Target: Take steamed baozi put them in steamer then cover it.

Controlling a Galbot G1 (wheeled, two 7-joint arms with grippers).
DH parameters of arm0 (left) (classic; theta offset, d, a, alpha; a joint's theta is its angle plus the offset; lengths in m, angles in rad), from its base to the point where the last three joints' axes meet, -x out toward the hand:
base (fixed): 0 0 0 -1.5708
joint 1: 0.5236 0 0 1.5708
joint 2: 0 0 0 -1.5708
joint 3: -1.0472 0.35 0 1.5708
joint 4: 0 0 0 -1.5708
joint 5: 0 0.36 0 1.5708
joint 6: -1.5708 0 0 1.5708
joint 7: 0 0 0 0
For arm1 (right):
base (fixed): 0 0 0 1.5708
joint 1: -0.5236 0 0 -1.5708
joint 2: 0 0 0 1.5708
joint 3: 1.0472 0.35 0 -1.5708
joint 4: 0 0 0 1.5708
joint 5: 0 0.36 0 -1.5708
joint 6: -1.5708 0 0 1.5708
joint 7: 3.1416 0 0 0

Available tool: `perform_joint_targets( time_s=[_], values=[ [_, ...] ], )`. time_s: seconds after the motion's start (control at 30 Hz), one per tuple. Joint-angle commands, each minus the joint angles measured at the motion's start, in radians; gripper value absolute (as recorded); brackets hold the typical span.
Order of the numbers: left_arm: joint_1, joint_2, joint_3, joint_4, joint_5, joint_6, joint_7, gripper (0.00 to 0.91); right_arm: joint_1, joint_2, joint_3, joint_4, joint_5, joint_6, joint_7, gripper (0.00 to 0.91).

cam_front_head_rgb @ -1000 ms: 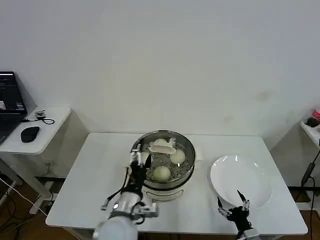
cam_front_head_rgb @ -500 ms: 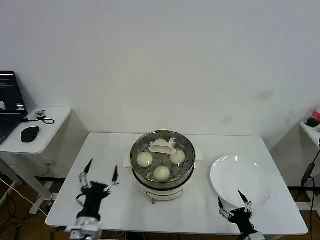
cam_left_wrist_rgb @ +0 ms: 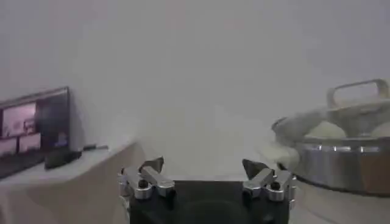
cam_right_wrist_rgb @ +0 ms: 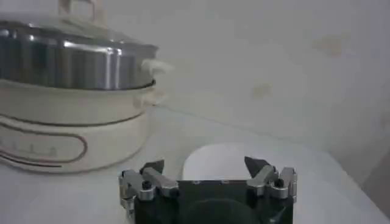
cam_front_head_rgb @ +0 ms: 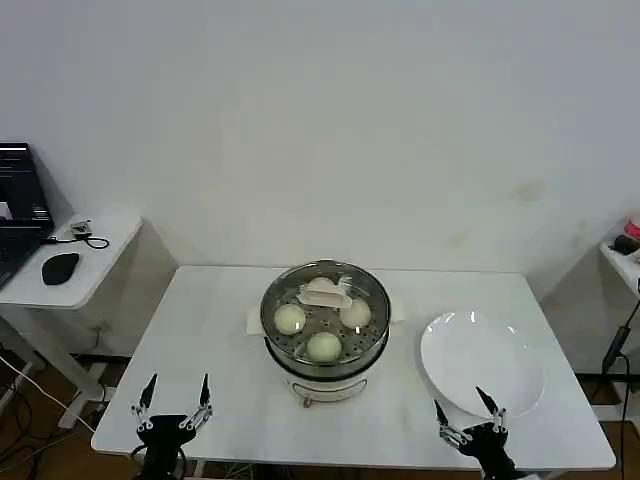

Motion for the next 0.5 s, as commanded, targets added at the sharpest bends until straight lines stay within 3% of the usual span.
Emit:
perform_joint_targets(
  time_s=[0.03, 0.5],
  values=[
    [0.047, -0.013, -0.027, 0.054, -0.061, -0.053, 0.022, 0.907, -0.036, -0.014, -0.021, 0.059, 0.034, -0.020, 0.001, 0.907],
    [0.046, -0.003, -0.030, 0.066, -0.046, -0.055, 0.025, 0.907, -0.034, -0.001, -0.061, 0.058, 0.015, -0.057, 0.032, 0.907]
  ],
)
